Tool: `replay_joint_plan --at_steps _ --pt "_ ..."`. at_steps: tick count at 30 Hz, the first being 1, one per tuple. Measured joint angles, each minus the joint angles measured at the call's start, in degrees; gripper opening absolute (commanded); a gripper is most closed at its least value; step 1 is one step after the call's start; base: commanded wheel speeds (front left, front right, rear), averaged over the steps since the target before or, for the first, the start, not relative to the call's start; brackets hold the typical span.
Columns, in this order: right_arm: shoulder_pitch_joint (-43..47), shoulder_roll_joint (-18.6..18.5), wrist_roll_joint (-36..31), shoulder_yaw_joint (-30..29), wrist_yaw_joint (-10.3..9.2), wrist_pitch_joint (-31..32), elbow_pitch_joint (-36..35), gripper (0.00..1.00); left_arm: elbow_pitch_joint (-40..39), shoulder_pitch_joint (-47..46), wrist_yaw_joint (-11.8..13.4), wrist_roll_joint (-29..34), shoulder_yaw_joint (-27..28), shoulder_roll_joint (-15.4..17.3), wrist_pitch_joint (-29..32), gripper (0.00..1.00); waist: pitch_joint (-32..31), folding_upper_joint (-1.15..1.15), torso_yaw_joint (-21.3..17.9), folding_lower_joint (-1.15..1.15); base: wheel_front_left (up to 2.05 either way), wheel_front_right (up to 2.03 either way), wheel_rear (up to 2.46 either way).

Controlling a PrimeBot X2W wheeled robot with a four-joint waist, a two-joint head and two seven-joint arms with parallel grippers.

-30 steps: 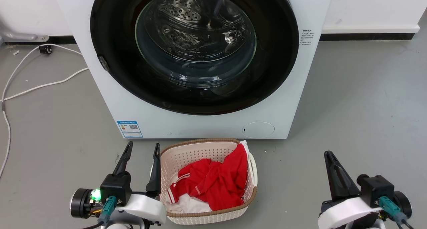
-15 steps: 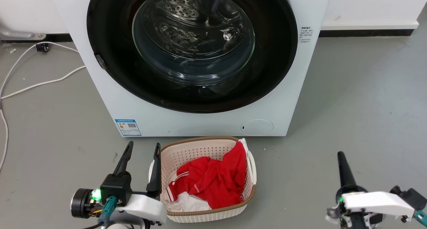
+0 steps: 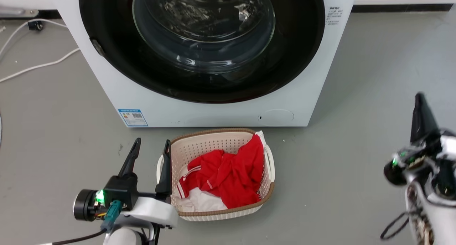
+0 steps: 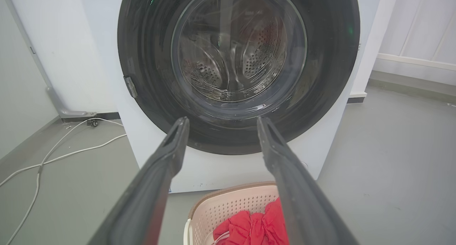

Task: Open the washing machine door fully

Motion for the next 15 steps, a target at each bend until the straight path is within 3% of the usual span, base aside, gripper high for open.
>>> replay_joint_plan --at_steps 5,15 --pt "-8.17 -4.14 1.9 0.99 0.0 3.09 4.67 0.0 -0.53 -0.85 -0.38 0.01 0.27 -0.01 0.0 1.0 1.98 0.0 0.16 0.0 0.0 0.0 0.0" --pt "-27.54 -13.14 1.51 7.97 0.0 9.53 21.56 0.0 -1.69 -3.3 -1.18 -0.13 -0.33 -0.05 0.0 1.0 5.31 0.0 1.26 0.0 0.0 0.0 0.0"
